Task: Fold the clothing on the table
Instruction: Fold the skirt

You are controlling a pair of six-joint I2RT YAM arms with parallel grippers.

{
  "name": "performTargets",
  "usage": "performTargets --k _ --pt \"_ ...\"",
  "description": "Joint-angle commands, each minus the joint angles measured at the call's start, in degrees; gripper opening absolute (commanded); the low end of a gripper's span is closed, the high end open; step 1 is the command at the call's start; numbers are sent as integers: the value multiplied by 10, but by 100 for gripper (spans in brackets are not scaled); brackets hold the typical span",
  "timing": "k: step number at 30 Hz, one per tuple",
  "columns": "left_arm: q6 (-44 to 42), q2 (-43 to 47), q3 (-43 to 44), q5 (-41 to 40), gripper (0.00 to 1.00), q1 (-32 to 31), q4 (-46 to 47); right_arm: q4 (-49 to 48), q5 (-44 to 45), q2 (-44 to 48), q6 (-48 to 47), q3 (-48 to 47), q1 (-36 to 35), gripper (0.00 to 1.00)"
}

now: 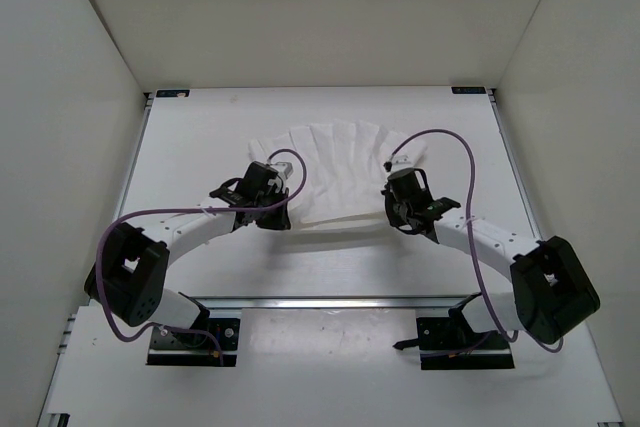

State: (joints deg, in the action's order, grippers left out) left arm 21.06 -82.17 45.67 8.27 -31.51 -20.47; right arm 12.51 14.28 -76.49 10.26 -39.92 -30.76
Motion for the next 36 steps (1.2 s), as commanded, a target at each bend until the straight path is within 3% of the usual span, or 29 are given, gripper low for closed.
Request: performTargets --k 1,7,9,12,14,16,21,24,26,29,34,36 --pt "-2 12 6 -13 0 0 -2 -12 -3 32 25 7 18 0" --pt "-6 30 10 -42 0 14 -7 -2 6 75 6 -11 38 0" --pt "-10 32 22 -43 0 23 3 -18 -69 89 -21 -23 72 0" --pt "-31 3 70 -55 0 36 6 -37 -108 74 -41 -80 95 0" --pt "-51 -29 178 -60 0 50 -16 -15 -105 43 -64 -153 101 0" --pt "-79 -72 287 -69 0 67 -36 6 -114 1 -91 -284 112 0" --pt "-122 -152 674 -118 0 87 -62 8 -137 -43 -134 -530 142 1" --pt "-155 -156 776 -169 0 74 -6 -21 -158 -45 -165 -616 149 0" --pt "-166 -128 756 -180 0 71 23 -48 -161 -38 -175 -607 169 0" --pt "-170 -70 640 -185 0 73 25 -23 -201 -18 -155 -533 217 0" --pt "-148 88 262 -182 0 63 55 -32 -183 114 -144 -258 212 0" --pt "-138 143 168 -199 0 28 22 -5 -189 180 -122 -172 198 0"
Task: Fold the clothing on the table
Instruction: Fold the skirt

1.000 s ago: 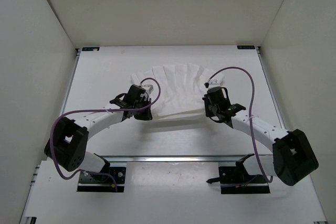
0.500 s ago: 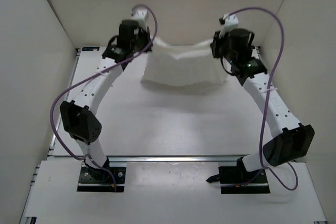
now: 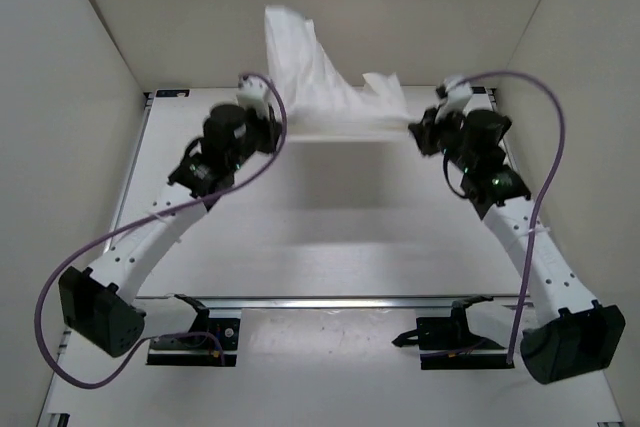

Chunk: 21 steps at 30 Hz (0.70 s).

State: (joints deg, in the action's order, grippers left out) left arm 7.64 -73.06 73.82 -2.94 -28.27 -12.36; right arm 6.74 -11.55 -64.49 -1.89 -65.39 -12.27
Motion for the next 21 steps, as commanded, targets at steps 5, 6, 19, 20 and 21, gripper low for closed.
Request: performTargets --k 5,6,19,20,21 --pt "97 180 -257 -22 0 -25 -208 176 80 176 103 226 -70 0" --pt "107 202 -266 -16 0 -32 -222 186 78 194 122 228 -79 0" --pt "87 12 -236 27 0 30 -132 66 -33 26 111 214 -63 0" --pt "80 -5 -221 27 0 30 -129 64 -34 19 116 213 -57 0" --pt "77 -36 -201 29 0 32 -130 68 -43 6 119 210 -47 0"
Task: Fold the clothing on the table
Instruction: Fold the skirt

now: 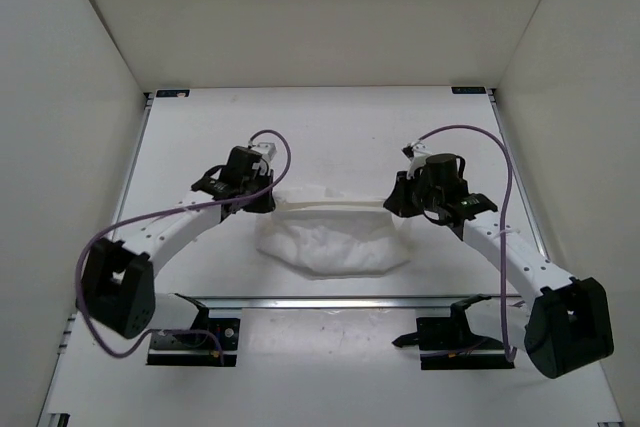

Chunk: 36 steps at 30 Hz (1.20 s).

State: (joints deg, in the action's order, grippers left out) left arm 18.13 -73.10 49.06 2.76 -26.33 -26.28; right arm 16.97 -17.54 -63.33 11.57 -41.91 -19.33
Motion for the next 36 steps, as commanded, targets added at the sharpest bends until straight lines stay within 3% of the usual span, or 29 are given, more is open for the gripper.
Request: performTargets --k 1,6,9,11,14,16,19,22,25,31,36 --pt "-34 -65 51 -22 0 11 6 -33 8 -16 -18 -26 31 0" --pt "-52 -151 157 -21 0 18 3 -19 17 -58 -46 -70 64 0" --pt "-57 -221 299 -26 0 46 -14 -11 -4 -128 -55 -195 123 0" --pt "-64 -254 406 -26 0 58 -37 0 -9 -164 -65 -329 151 0" --pt "-82 -276 597 -61 0 58 -50 20 33 -201 -94 -496 135 0" --pt "-104 -242 631 -100 0 45 -15 16 75 -199 -127 -562 118 1" --pt "-123 -182 590 -138 0 34 55 -16 105 -161 -155 -586 102 0" --pt "-112 -100 489 -110 0 46 81 -61 94 -94 -159 -486 114 0" --pt "-117 -23 341 -116 0 30 91 -40 123 -33 -169 -363 104 0" --pt "-66 146 83 -113 0 5 24 45 127 124 -96 -105 66 0" --pt "-10 245 -16 -62 0 -7 -82 128 88 189 -10 -36 17 0"
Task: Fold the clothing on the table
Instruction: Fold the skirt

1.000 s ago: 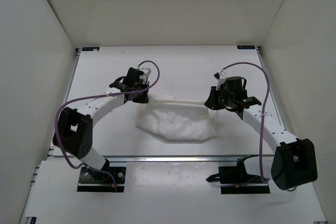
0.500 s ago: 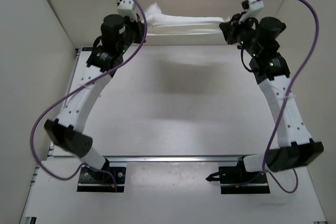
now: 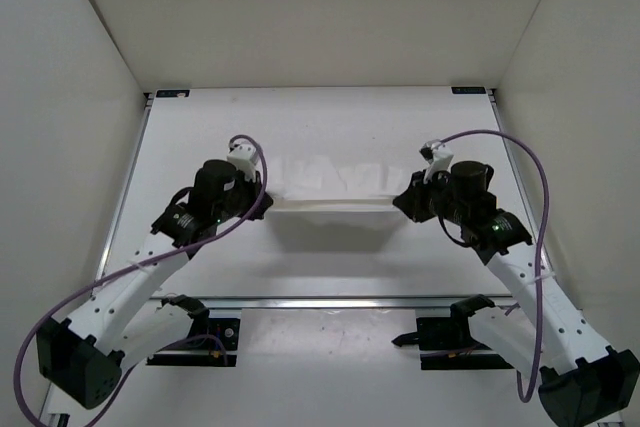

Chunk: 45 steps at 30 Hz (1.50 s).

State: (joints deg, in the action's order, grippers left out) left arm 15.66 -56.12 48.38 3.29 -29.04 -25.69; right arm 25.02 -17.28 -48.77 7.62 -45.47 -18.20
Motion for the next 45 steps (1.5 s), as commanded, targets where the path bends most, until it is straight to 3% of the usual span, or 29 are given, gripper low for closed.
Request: performTargets --k 1,6,9,12,15,18,21,25,29,35,38,41,45 --pt "23 73 -21 -65 0 26 -92 48 83 40 35 7 -8 0" --pt "33 -2 -22 -36 0 50 -67 -21 16 -46 37 21 13 0" --pt "31 -98 -2 -6 0 61 -55 -72 -11 -95 40 30 24 0" --pt "19 -144 20 3 0 57 -38 -84 -9 -133 42 27 17 0" --pt "1 -193 72 -8 0 76 -24 -69 -24 -175 19 -27 54 0" --pt "-22 -274 215 -15 0 108 -39 -54 -29 -230 -19 -155 105 0" --pt "-42 -346 447 -49 0 108 -76 -33 -4 -281 -47 -319 125 0" --pt "-65 -352 589 -110 0 87 -68 -24 34 -315 -70 -505 113 0" --pt "-59 -272 516 -108 0 89 20 -57 37 -266 -69 -494 107 0" --pt "-56 -132 242 -100 0 73 54 -63 22 -150 -54 -258 128 0" --pt "-39 -40 119 -93 0 51 26 -50 25 -65 -33 -82 110 0" --pt "-4 23 24 -75 0 42 -27 2 23 -3 -2 25 83 0" --pt "40 64 -35 -36 0 43 -87 33 5 45 50 89 44 0"
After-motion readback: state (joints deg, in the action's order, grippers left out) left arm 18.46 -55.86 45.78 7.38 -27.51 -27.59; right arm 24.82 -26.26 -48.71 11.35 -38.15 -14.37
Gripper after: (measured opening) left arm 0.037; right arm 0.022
